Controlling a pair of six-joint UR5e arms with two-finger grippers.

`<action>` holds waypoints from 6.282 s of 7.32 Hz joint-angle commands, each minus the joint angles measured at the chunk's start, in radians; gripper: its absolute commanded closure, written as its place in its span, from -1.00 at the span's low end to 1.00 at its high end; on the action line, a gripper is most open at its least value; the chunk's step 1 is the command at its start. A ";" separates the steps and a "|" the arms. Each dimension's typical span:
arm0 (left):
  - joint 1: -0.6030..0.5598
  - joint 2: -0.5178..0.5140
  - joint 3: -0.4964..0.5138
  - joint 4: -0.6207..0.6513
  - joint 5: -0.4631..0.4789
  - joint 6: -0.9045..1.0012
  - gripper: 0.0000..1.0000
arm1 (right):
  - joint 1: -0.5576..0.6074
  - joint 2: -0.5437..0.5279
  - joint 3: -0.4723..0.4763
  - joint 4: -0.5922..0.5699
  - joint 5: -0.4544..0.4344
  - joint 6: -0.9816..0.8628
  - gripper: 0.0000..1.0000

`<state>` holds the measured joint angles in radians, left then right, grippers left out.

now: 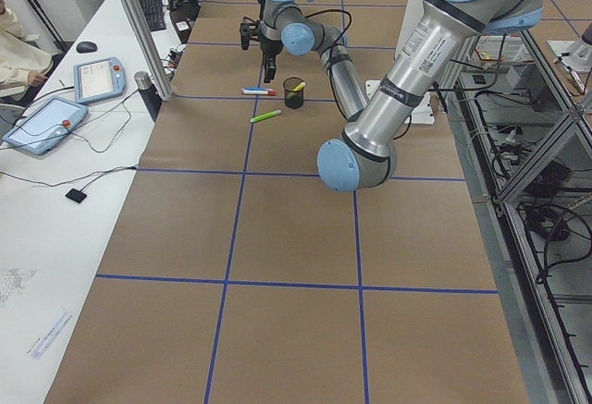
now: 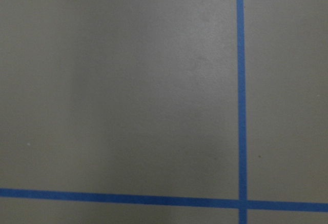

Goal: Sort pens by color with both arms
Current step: 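Move the left gripper over the pen cup, then lower the left gripper toward the yellow highlighter in the cup, then grasp the yellow highlighter with the left gripper and lift it out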

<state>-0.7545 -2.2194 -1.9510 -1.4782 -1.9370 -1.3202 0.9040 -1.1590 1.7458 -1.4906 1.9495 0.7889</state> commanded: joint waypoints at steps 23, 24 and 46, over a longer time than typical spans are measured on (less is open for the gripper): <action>0.495 -0.023 0.147 -0.157 0.696 -0.255 -0.18 | 0.145 -0.053 0.041 -0.241 0.160 -0.451 -0.98; 0.497 -0.023 0.147 -0.157 0.696 -0.255 -0.04 | 0.147 -0.053 0.041 -0.241 0.160 -0.451 -0.99; 0.328 0.055 -0.114 0.001 0.688 -0.096 1.00 | 0.165 -0.051 0.047 -0.244 0.190 -0.451 -0.99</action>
<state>-0.3958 -2.1868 -2.0766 -1.4751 -1.2539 -1.4156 1.0692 -1.2097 1.7946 -1.7356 2.1388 0.3374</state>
